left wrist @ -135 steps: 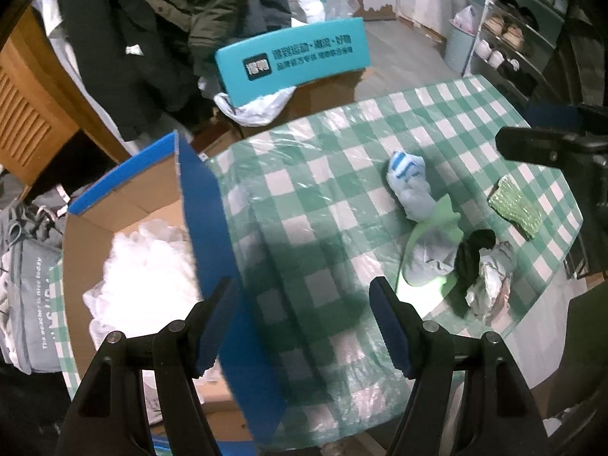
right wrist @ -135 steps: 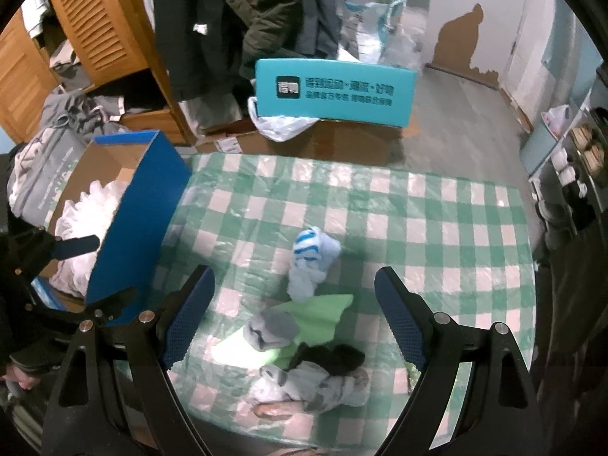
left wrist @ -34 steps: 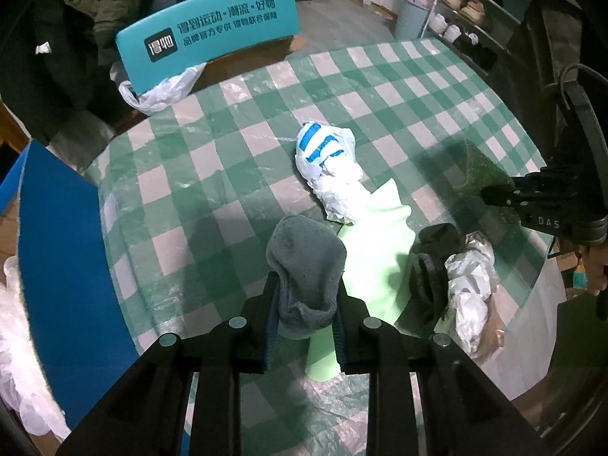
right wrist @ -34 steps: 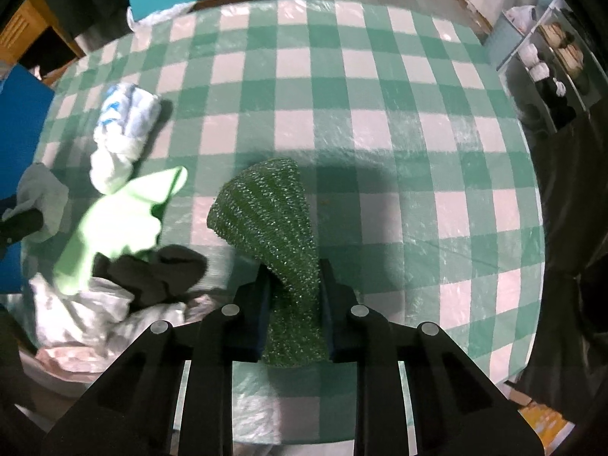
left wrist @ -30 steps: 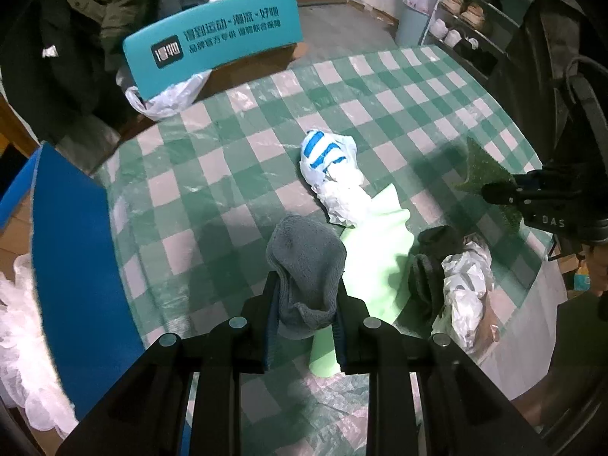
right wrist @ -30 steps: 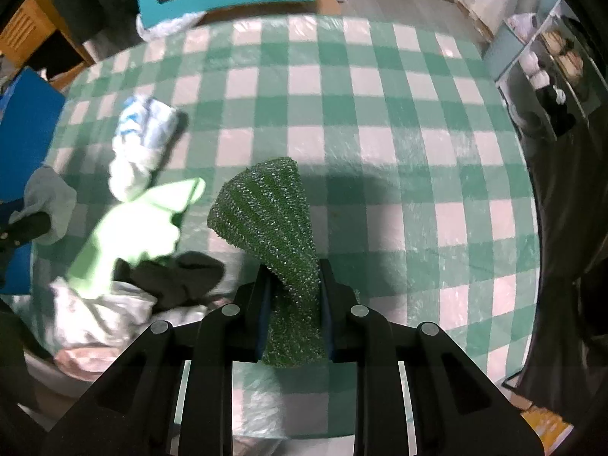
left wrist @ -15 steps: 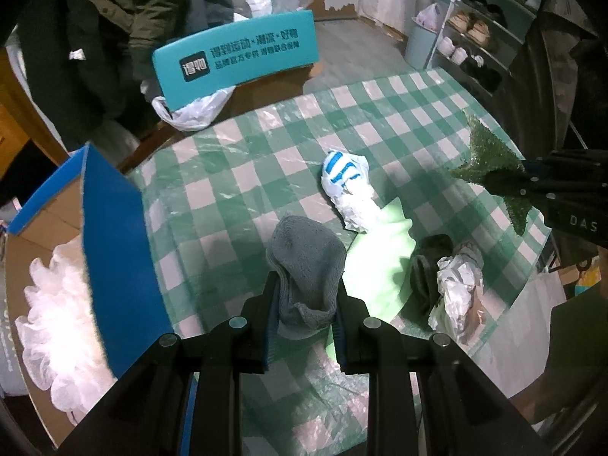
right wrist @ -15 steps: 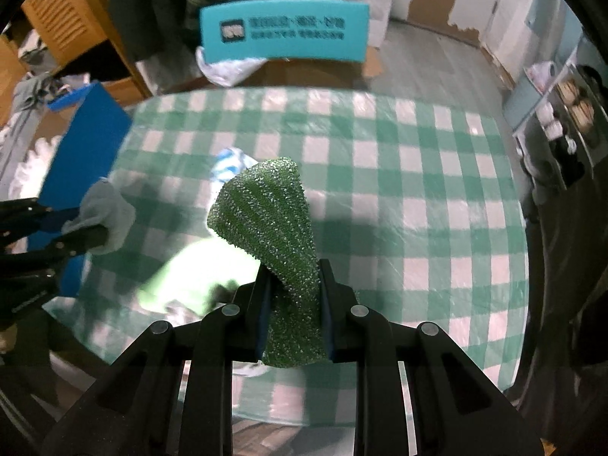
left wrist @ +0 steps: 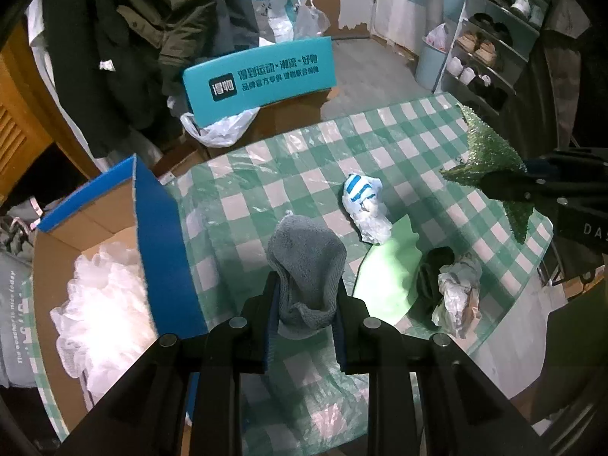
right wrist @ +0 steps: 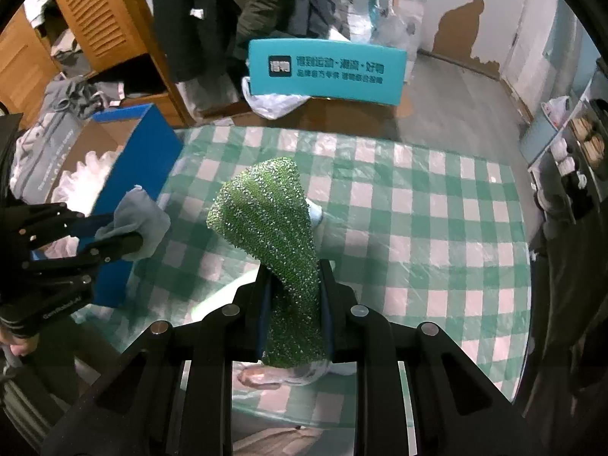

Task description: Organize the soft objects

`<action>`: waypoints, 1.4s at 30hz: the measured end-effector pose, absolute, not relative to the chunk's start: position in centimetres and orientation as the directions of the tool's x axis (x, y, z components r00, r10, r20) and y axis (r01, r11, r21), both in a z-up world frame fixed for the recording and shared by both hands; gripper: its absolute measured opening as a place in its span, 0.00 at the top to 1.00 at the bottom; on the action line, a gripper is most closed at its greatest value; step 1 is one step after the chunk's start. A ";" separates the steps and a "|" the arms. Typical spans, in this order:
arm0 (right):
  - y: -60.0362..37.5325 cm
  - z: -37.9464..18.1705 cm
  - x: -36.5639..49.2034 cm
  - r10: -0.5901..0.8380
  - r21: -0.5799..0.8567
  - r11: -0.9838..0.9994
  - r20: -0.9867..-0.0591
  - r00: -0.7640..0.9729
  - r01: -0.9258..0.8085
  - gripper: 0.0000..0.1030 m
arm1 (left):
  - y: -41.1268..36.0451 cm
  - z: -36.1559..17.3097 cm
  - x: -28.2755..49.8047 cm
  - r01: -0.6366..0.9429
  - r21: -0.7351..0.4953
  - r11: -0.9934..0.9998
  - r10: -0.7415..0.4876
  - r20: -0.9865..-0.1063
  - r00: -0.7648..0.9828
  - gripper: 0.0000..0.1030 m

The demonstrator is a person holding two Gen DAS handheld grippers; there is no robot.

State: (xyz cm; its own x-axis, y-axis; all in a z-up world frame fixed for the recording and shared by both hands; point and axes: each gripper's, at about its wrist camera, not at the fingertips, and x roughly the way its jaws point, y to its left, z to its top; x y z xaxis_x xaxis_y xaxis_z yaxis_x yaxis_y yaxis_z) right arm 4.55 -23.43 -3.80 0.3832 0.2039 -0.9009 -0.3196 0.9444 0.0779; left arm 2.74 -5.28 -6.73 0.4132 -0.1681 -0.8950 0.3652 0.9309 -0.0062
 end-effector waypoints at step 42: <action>-13.3 -1.8 7.2 0.294 0.106 0.884 -0.883 0.366 -0.455 0.80 | 5.8 -2.7 2.9 0.147 0.015 0.989 -0.065 -0.851 0.522 0.77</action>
State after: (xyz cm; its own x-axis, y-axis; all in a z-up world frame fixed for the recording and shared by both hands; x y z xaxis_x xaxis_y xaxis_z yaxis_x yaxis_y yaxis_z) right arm 7.17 -13.33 -1.82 0.3657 0.2942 -0.8830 -0.4551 0.8841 0.1060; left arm 2.95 5.75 -2.70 0.5218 -0.0649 -0.8506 0.1468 0.9891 0.0145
